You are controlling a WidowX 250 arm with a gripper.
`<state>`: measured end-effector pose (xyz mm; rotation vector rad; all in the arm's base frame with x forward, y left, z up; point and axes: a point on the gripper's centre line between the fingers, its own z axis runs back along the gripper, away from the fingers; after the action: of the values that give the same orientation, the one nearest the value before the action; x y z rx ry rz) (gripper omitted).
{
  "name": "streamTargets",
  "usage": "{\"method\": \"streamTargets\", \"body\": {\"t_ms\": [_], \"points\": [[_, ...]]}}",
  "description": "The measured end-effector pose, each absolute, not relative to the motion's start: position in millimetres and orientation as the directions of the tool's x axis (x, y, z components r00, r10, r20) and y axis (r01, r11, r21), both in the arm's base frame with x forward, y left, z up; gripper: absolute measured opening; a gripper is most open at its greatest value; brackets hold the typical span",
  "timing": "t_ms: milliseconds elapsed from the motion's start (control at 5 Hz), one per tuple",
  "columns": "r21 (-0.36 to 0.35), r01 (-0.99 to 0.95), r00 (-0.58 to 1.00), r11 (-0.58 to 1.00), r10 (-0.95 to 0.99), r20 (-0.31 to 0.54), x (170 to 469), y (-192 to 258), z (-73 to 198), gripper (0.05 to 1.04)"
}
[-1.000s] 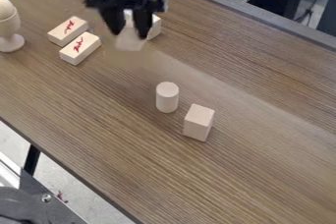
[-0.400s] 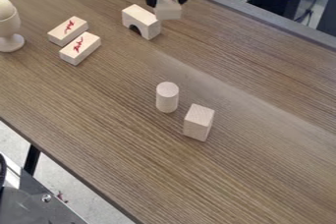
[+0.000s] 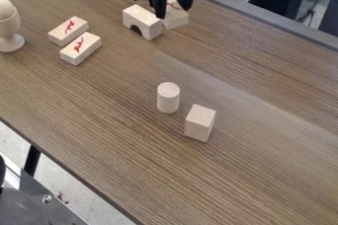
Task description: Put the rectangular block at the top of the arch
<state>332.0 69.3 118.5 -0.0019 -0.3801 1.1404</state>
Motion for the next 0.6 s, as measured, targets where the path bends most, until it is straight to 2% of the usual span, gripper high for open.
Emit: {"method": "streamTargets", "body": {"t_ms": [600], "points": [[-0.243,-0.945,0.153,0.218,0.954,0.26,354.9,109.0,108.3,0.501]]}}
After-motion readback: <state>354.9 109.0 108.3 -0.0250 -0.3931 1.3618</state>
